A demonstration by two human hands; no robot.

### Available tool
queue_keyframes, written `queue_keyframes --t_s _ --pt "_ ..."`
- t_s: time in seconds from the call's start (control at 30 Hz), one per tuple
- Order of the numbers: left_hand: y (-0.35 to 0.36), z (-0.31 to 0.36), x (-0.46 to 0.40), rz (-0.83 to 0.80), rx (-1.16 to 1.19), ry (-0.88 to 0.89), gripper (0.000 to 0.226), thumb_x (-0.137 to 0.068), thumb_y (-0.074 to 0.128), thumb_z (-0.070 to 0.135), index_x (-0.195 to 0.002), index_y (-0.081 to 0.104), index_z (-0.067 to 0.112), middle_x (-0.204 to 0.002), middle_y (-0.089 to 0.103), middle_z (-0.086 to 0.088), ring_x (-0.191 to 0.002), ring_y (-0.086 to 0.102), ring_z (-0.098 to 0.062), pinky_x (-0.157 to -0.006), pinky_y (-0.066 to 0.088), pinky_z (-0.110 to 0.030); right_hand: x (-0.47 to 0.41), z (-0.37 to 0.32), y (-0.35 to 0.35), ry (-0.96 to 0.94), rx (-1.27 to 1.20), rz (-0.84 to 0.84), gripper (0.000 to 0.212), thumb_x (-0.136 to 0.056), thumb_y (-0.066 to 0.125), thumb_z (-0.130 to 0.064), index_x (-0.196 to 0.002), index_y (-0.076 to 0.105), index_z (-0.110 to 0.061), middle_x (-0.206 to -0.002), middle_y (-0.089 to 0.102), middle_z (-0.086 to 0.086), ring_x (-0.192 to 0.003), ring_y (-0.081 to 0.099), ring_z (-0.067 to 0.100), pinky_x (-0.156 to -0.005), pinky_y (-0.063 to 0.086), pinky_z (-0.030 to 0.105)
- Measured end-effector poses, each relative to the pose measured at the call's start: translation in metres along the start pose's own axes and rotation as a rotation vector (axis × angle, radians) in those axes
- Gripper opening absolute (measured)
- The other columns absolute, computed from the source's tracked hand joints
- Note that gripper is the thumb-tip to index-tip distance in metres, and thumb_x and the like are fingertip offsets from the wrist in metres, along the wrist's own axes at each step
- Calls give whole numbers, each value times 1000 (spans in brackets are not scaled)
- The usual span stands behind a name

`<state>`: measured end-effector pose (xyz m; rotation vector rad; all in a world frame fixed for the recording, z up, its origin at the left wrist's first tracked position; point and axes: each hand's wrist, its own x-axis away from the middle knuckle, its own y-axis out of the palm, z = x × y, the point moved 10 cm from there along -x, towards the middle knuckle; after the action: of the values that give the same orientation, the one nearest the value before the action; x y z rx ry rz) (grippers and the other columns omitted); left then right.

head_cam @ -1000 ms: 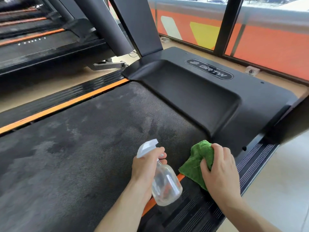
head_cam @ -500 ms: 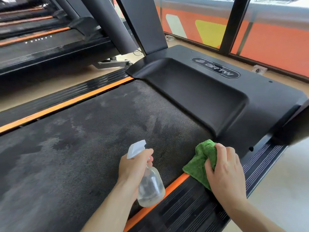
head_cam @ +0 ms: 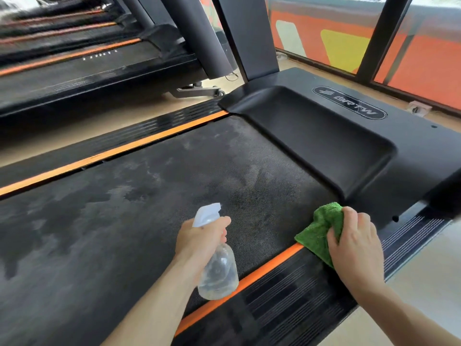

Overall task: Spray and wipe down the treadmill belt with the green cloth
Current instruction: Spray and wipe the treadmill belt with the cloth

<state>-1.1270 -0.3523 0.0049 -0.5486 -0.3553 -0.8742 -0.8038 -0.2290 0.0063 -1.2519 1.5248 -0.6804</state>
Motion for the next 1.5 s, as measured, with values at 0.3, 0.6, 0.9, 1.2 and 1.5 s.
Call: queue_keyframes --t_s 0.3,0.6,0.9,1.2,1.5 --pt "-22 11 26 57 -110 80 29 -80 74 39 -71 74 11 -67 74 -4 -63 67 -21 -71 57 -35 9 -11 -7 13 -55 -101 35 -86 67 -15 -112 45 -11 -102 46 10 -92 53 38 -67 42 37" --pt "14 22 37 -29 -100 112 28 -84 75 38 -83 74 10 -81 76 -7 -72 70 -23 -70 54 -33 19 -1 -25 51 -56 -126 40 -85 67 -14 -117 43 -14 -108 50 9 -92 57 34 -65 42 36" --pt "76 51 27 -137 -62 120 28 -85 76 36 -94 75 10 -90 78 -9 -77 70 -20 -72 54 -32 19 56 -62 472 -175 87 43 -80 66 -14 -117 45 -13 -117 52 12 -105 55 39 -79 47 45" --pt "81 70 17 -108 -29 159 24 -83 77 36 -81 72 12 -73 70 0 -67 65 -20 -66 51 -31 28 102 -94 784 -450 306 40 -80 65 -30 -104 33 -36 -114 55 11 -100 58 38 -87 54 55" --pt "85 70 14 -108 52 188 18 -85 77 36 -83 72 19 -84 75 -3 -74 69 -20 -78 57 -36 11 84 -83 677 -575 292 37 -82 70 -26 -111 47 -23 -109 58 6 -100 58 28 -86 50 41"
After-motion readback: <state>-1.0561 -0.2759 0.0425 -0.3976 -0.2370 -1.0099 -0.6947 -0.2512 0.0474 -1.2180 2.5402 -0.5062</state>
